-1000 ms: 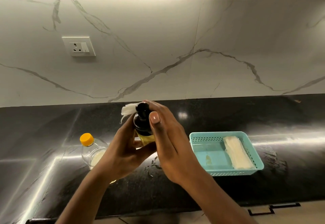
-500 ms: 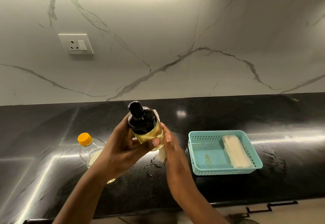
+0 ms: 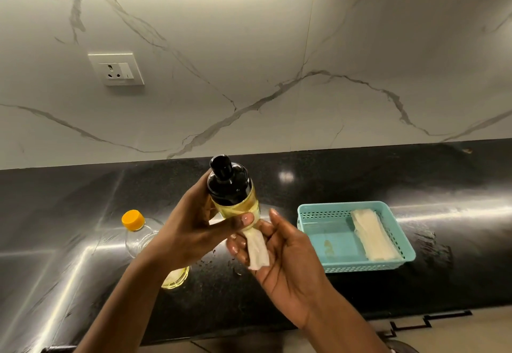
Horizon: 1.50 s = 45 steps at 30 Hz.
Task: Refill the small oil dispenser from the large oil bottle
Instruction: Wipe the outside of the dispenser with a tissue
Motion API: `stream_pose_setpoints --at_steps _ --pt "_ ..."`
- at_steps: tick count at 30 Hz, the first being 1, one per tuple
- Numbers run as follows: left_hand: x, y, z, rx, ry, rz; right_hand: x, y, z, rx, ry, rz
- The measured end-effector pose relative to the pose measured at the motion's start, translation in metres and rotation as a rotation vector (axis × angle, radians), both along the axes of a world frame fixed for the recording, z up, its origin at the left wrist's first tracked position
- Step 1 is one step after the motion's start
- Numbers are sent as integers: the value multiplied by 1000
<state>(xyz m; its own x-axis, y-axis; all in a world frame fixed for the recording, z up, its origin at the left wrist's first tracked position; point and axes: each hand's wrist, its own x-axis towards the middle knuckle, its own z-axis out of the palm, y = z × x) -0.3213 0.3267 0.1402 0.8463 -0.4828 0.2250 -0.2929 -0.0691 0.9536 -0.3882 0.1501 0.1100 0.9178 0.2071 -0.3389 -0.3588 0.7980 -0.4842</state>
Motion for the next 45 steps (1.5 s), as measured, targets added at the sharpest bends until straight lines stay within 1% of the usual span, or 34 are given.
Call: stream_pose_setpoints --at_steps 3,7,10,13,15,18,20,24,27,29,31,33,35,40,43,45 --pt "0 0 -2 -6 24 -13 3 -7 4 39 5 -47" --pt "-1 -3 -4 -16 30 -27 7 4 2 122 6 7" --pt "3 4 0 0 24 -26 3 5 -7 109 21 72" --pt "2 11 0 16 2 -33 1 -6 -10 44 16 31" --pt "-1 9 0 23 -13 -43 3 -9 -7 63 9 4" --pt "-6 2 3 19 -3 -88 4 3 0 82 31 35" --pt "-6 2 8 37 -2 -126 4 7 -2 149 46 55" --pt "-4 2 16 75 -83 -111 3 8 -9 238 57 77" --pt "-5 -3 20 -16 -119 -36 4 10 -10 318 29 93" --pt "-7 -6 23 -115 -149 54 4 10 -7 358 11 123" --pt "-9 -8 26 -144 -193 149 4 10 -7 378 -1 158" --pt "-10 -8 29 -154 -221 172 2 9 -7 369 -14 197" --pt "-11 -7 34 -188 -226 139 0 8 -7 374 -28 223" --pt "-5 -4 33 -249 -144 34 -6 8 -5 424 -2 227" --pt "-6 2 25 -298 -11 -14 -8 7 -3 421 7 227" --pt "-6 5 22 -281 -3 -14 -7 6 -1 414 18 214"
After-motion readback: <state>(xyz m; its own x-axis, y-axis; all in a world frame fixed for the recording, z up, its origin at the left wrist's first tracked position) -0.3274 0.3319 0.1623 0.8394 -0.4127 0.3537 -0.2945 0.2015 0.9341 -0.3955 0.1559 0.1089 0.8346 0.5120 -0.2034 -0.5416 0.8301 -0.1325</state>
